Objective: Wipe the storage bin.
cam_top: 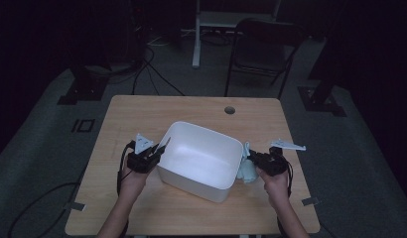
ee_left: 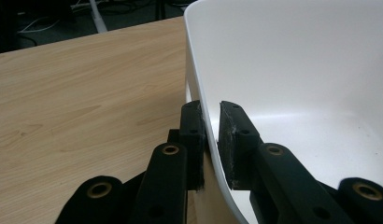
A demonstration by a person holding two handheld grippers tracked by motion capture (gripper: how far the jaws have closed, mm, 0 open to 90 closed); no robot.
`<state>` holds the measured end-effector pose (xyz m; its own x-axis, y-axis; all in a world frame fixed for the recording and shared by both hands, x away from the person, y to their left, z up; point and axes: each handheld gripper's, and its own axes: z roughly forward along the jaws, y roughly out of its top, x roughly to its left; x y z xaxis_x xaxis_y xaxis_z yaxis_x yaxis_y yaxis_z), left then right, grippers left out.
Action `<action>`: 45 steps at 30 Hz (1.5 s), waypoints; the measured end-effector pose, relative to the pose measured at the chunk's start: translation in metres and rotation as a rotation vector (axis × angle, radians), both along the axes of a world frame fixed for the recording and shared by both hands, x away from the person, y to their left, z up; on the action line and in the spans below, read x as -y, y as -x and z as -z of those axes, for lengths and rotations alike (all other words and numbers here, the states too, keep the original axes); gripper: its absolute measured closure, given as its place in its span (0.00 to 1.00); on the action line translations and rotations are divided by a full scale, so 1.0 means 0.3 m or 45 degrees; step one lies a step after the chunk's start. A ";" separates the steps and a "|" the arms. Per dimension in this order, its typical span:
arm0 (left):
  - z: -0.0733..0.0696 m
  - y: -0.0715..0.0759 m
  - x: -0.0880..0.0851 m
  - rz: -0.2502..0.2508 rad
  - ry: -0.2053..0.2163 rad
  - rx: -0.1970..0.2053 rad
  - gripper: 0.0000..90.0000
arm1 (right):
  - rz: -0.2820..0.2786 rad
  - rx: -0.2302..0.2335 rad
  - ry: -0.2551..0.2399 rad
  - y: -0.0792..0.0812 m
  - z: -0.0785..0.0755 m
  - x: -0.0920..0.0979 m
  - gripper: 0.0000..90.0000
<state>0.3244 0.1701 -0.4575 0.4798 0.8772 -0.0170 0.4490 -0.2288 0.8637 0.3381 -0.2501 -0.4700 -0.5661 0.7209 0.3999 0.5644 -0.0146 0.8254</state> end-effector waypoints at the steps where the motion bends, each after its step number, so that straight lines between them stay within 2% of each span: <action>1: 0.000 0.000 0.000 0.000 -0.003 -0.001 0.89 | 0.001 -0.002 0.012 -0.003 0.006 -0.002 0.92; 8: 0.000 0.000 0.001 -0.006 -0.001 -0.001 0.89 | 0.013 -0.075 0.034 -0.021 0.083 -0.007 0.92; 11: 0.001 0.000 -0.001 -0.011 0.012 -0.003 0.89 | 0.016 -0.090 0.034 -0.026 0.098 -0.007 0.92; 14: 0.001 0.001 -0.004 -0.001 0.012 -0.005 0.87 | 0.015 -0.089 0.024 -0.025 0.099 -0.001 0.92; 15: -0.003 -0.002 -0.009 0.028 0.003 -0.030 0.87 | 0.012 -0.086 0.022 -0.022 0.097 0.002 0.92; 20: -0.005 0.008 -0.016 0.076 0.014 -0.059 0.76 | 0.013 -0.054 0.000 0.011 0.065 0.036 0.92; 26: -0.002 0.048 -0.021 0.100 0.015 -0.050 0.67 | 0.022 -0.031 -0.011 0.050 0.037 0.090 0.91; 32: 0.000 0.087 -0.019 0.109 0.002 -0.050 0.55 | 0.028 -0.053 -0.027 0.088 0.058 0.123 0.91; 35: 0.002 0.105 -0.020 0.111 0.019 -0.083 0.51 | 0.033 -0.059 -0.035 0.097 0.068 0.132 0.91; 39: 0.002 0.130 -0.019 0.115 0.011 -0.094 0.47 | 0.031 -0.071 -0.031 0.104 0.080 0.137 0.91; 44: 0.001 0.146 -0.023 0.135 0.015 -0.089 0.43 | 0.017 -0.077 -0.025 0.108 0.086 0.130 0.91; 45: -0.006 0.148 -0.035 0.155 0.019 -0.079 0.43 | 0.016 -0.077 -0.027 0.109 0.086 0.129 0.91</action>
